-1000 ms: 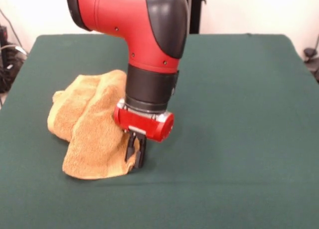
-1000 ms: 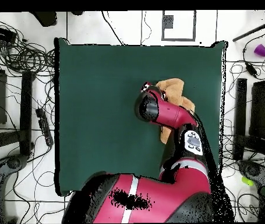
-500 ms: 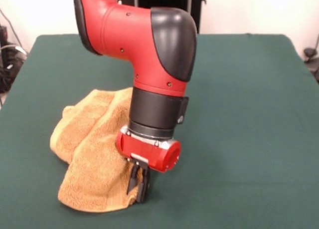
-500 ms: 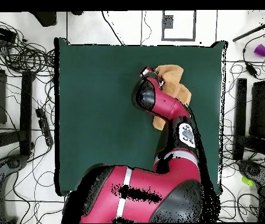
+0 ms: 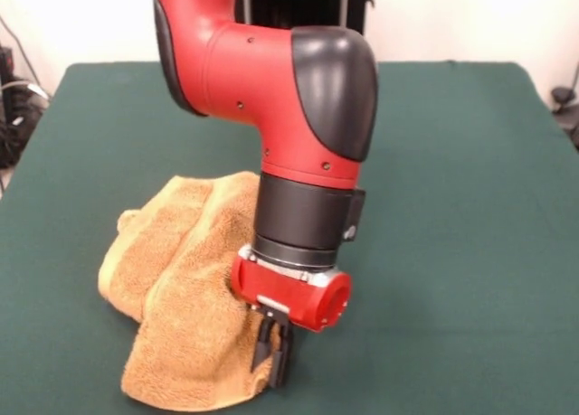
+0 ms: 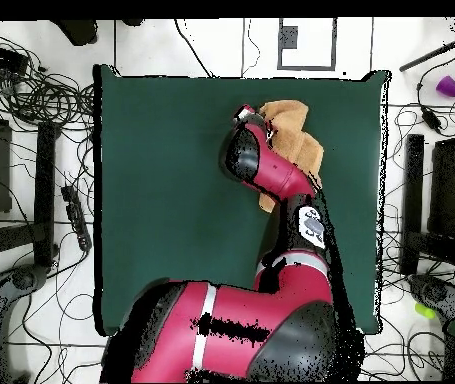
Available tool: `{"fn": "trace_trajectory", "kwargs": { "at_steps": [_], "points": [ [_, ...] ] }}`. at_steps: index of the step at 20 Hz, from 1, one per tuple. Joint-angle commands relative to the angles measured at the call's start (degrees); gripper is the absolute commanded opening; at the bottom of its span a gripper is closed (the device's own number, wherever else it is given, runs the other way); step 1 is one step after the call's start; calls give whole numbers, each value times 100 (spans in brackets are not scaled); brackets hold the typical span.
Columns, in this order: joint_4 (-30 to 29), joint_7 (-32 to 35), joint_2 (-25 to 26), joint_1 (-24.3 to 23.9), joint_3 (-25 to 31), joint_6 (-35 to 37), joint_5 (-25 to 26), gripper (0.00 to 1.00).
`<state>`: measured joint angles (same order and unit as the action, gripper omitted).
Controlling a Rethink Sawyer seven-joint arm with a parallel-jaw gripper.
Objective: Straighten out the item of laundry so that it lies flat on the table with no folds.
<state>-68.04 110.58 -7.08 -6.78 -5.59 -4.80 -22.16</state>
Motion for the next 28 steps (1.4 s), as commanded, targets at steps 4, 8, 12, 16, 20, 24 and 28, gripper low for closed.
{"fn": "trace_trajectory", "kwargs": {
  "at_steps": [4,8,12,16,20,24,28],
  "points": [
    [-1334,964,-1084,210,613,1981,-141,0],
    [-2301,742,-2001,-393,1299,2102,-32,0],
    [-2756,538,-2548,-726,1513,2545,-53,0],
    [-2529,560,-2658,-582,1237,3218,15,0],
    [-2505,666,-2546,-566,1261,3190,-3,0],
    [-2277,790,-2443,-466,1120,3710,-17,0],
    [-2280,817,-2349,-528,1180,3673,-81,0]
  ]
}}
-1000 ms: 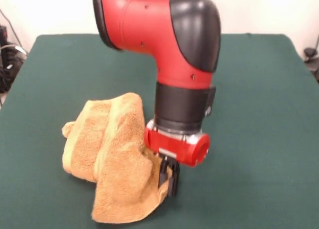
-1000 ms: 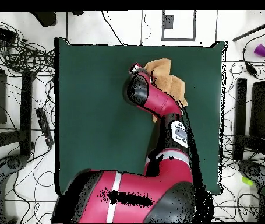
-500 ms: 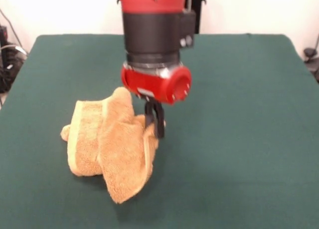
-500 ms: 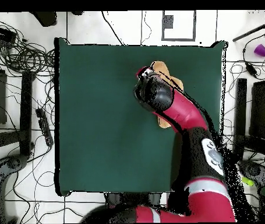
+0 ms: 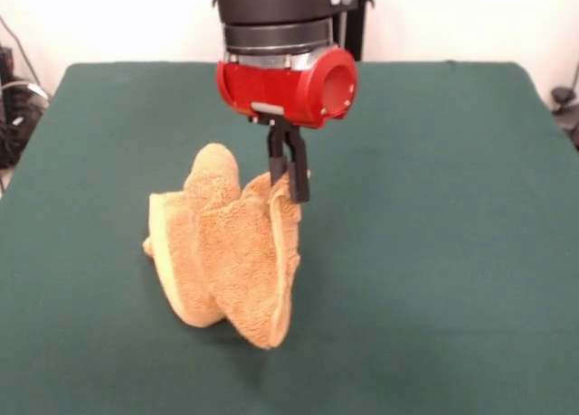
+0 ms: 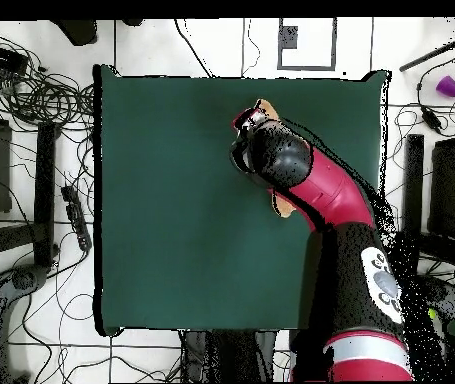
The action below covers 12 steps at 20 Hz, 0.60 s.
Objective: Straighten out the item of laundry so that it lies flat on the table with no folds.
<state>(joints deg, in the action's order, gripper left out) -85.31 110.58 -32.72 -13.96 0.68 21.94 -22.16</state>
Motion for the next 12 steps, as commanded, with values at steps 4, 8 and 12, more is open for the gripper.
{"fn": "trace_trajectory", "kwargs": {
  "at_steps": [4,8,12],
  "points": [
    [-540,822,238,162,585,1099,-120,0],
    [-267,945,228,248,384,1752,-48,0],
    [-339,881,-402,310,174,2296,98,0]
  ]
}}
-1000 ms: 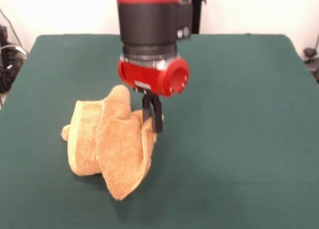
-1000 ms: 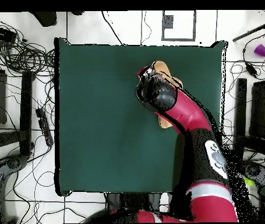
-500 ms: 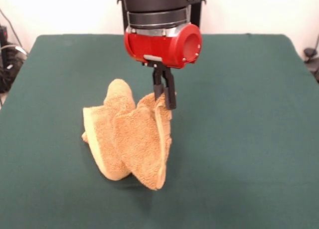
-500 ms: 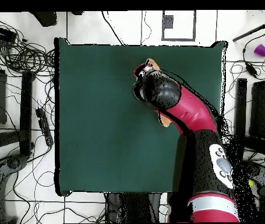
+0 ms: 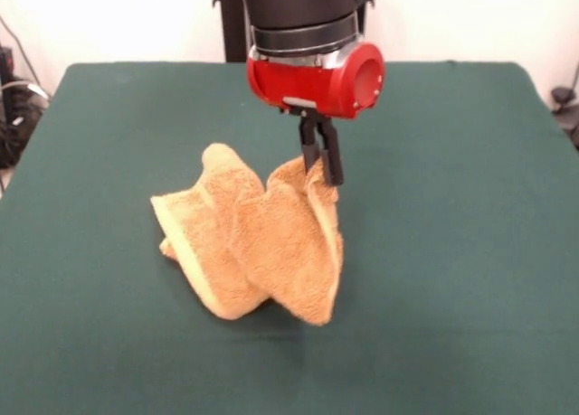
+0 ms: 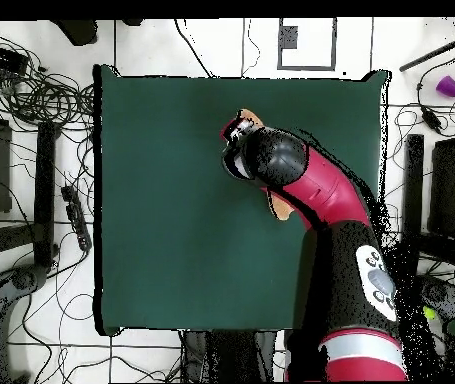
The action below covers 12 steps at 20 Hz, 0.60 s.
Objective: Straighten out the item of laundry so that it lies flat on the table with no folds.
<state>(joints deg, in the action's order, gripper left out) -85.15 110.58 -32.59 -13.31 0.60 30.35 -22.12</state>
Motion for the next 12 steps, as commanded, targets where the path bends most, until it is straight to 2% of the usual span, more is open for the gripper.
{"fn": "trace_trajectory", "kwargs": {
  "at_steps": [1,5,7,11,12],
  "points": [
    [-501,890,-732,154,236,1765,-15,0],
    [-269,894,-1443,76,70,2983,97,0],
    [-265,990,-1697,111,-22,3195,85,0],
    [272,1187,-1770,138,-131,4117,327,0],
    [256,1156,-1652,165,-133,4051,388,0]
  ]
}}
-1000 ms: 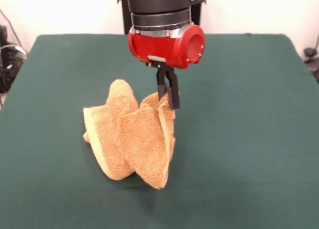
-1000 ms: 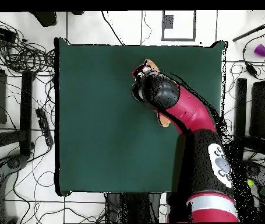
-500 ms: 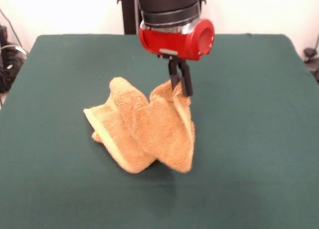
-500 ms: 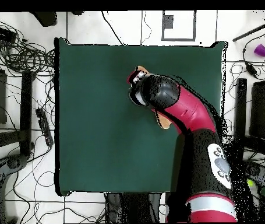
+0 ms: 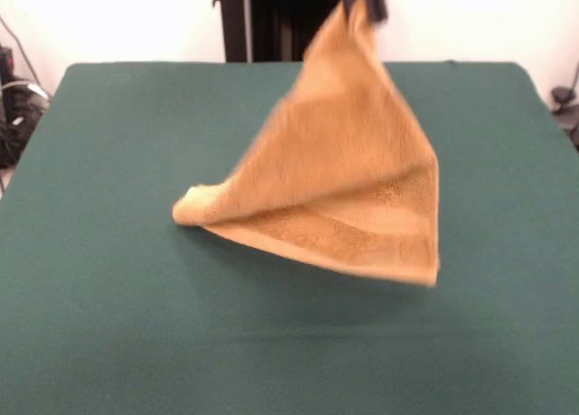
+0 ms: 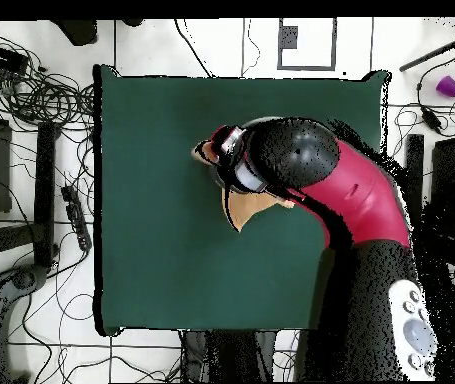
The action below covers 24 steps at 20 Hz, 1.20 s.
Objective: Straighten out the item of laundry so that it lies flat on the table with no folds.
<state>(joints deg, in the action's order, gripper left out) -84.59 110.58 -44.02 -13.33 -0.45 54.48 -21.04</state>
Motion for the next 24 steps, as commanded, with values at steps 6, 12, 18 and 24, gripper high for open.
{"fn": "trace_trajectory", "kwargs": {
  "at_steps": [6,12,18,24],
  "points": [
    [508,1352,-471,99,-11,1745,226,0],
    [1160,1733,-280,252,-72,2124,353,0],
    [1384,1870,-5,304,-67,2051,233,0],
    [1065,1708,-134,298,-106,1797,61,0]
  ]
}}
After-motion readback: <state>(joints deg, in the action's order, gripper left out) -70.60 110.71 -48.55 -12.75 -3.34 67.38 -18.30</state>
